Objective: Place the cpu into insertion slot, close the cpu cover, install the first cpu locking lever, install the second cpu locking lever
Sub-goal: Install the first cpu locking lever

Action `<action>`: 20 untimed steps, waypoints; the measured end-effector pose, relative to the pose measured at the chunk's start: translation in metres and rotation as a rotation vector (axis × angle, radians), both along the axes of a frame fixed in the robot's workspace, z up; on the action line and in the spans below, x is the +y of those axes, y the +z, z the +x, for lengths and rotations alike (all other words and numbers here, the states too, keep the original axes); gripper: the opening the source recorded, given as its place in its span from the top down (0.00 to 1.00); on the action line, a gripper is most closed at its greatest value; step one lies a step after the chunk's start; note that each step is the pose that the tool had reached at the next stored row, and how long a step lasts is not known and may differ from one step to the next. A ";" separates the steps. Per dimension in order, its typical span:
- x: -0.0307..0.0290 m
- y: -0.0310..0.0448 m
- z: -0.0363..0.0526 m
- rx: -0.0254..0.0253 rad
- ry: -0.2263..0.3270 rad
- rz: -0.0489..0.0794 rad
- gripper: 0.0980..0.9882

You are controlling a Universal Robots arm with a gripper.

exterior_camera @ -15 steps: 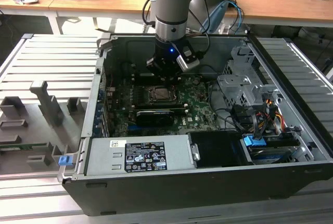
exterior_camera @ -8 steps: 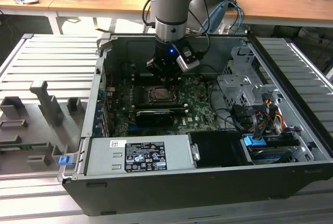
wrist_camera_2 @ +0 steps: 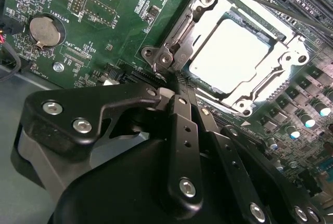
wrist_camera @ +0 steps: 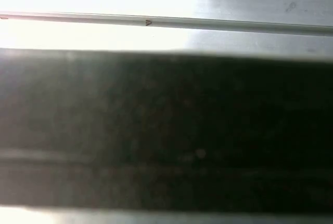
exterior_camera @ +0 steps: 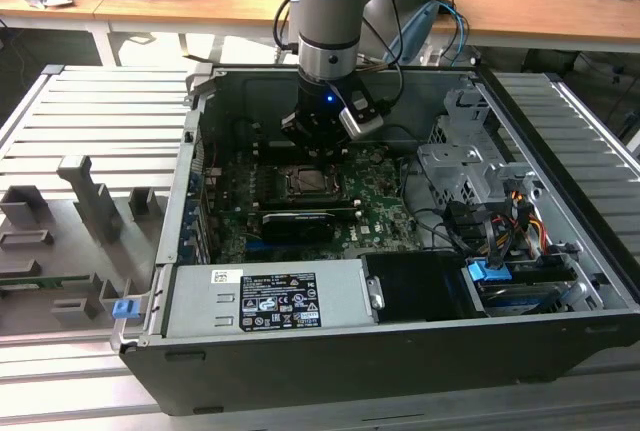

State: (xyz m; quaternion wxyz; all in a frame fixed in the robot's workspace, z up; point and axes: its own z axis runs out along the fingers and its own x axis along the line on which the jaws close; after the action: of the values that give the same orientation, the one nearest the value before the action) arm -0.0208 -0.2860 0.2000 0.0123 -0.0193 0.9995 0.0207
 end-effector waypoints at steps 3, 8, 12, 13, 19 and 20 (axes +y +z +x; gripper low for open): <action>0.0000 0.0007 0.0000 -0.0001 0.000 0.000 0.99; 0.0001 0.0059 0.0001 -0.0001 0.000 0.000 0.99; -0.0009 0.0069 0.0001 0.0000 0.000 0.000 0.99; -0.0012 0.0069 0.0001 0.0000 0.000 0.000 0.99; -0.0041 0.0069 0.0000 -0.0001 0.000 0.000 0.99; -0.0043 0.0069 0.0000 -0.0001 0.000 0.000 0.99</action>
State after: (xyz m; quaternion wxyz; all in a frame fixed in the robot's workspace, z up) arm -0.0208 -0.2903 0.2068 0.0123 -0.0192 0.9995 0.0207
